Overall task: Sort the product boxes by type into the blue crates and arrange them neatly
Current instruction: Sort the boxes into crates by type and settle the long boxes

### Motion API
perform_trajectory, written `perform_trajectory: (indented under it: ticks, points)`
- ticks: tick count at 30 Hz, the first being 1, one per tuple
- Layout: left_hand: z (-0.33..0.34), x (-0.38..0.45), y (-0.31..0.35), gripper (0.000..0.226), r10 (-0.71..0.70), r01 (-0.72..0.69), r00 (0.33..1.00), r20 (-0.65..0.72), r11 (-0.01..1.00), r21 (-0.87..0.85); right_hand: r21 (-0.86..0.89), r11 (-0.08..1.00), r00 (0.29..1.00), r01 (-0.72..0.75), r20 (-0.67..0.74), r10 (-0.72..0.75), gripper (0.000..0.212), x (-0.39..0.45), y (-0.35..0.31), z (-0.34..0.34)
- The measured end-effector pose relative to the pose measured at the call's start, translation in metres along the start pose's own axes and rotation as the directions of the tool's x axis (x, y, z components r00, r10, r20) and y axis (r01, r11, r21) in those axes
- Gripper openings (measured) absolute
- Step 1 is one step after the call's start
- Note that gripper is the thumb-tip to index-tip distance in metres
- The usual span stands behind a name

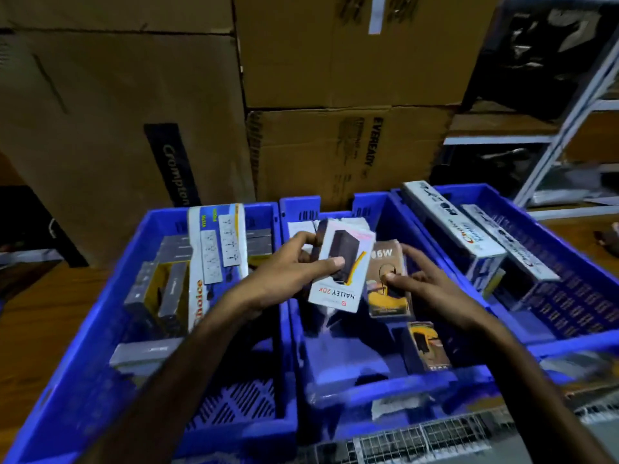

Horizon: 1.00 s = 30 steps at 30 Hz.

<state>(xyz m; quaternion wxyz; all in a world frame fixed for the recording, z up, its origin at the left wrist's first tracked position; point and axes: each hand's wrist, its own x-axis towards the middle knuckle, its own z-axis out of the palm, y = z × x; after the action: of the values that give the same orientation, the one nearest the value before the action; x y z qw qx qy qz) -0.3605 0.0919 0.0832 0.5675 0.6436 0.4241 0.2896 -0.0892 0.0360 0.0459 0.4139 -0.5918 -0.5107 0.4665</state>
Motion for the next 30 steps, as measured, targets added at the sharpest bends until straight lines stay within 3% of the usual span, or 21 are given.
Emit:
perform_trajectory:
  ticks: [3,6,8,11,14,17,21,24,27,30]
  points:
    - [0.027,0.032,-0.004,0.063,0.006,0.001,1.000,-0.017,0.934,0.357,-0.237,0.967,0.994,-0.092,0.034,0.103,0.085,0.007,0.024,-0.022]
    - [0.046,0.048,-0.008,0.064,0.005,0.020,0.999,-0.032,0.674,0.738,-0.437,0.889,0.981,-0.137,0.064,0.183,0.058,0.010,0.037,-0.028]
    - [0.055,0.053,-0.009,0.070,0.044,0.043,0.996,-0.078,0.526,0.849,-0.509,0.840,0.973,-0.186,0.026,0.231,0.062,0.012,0.039,-0.026]
    - [0.064,0.057,-0.014,0.071,0.111,0.096,0.981,-0.161,0.446,0.890,-0.541,0.809,0.965,-0.228,-0.017,0.261,0.062,0.019,0.046,-0.021]
    - [0.069,0.056,-0.022,0.062,0.124,0.121,0.973,-0.195,0.445,0.887,-0.517,0.831,0.972,-0.204,-0.004,0.237,0.073,0.024,0.056,-0.021]
    - [0.067,0.047,-0.033,0.055,0.081,0.139,0.978,-0.191,0.426,0.894,-0.493,0.852,0.972,-0.178,0.048,0.230,0.099,0.028,0.065,-0.029]
    - [0.056,0.030,-0.038,0.043,0.224,0.152,0.929,-0.295,0.496,0.855,-0.529,0.830,0.981,-0.174,-0.024,0.190,0.095,0.037,0.071,-0.042]
    - [0.043,0.015,-0.041,0.032,0.274,0.149,0.877,-0.395,0.627,0.765,-0.551,0.829,0.995,-0.097,-0.045,0.087,0.071,0.046,0.066,-0.036]
    - [0.028,0.000,-0.053,0.017,0.310,0.107,0.792,-0.525,0.777,0.621,-0.537,0.842,0.998,0.058,0.055,-0.033,0.049,0.048,0.049,-0.014]
    - [0.007,-0.013,-0.076,0.018,0.255,0.156,0.740,-0.623,0.836,0.527,-0.457,0.866,0.974,0.203,0.185,-0.130,0.035,0.046,0.035,0.011]
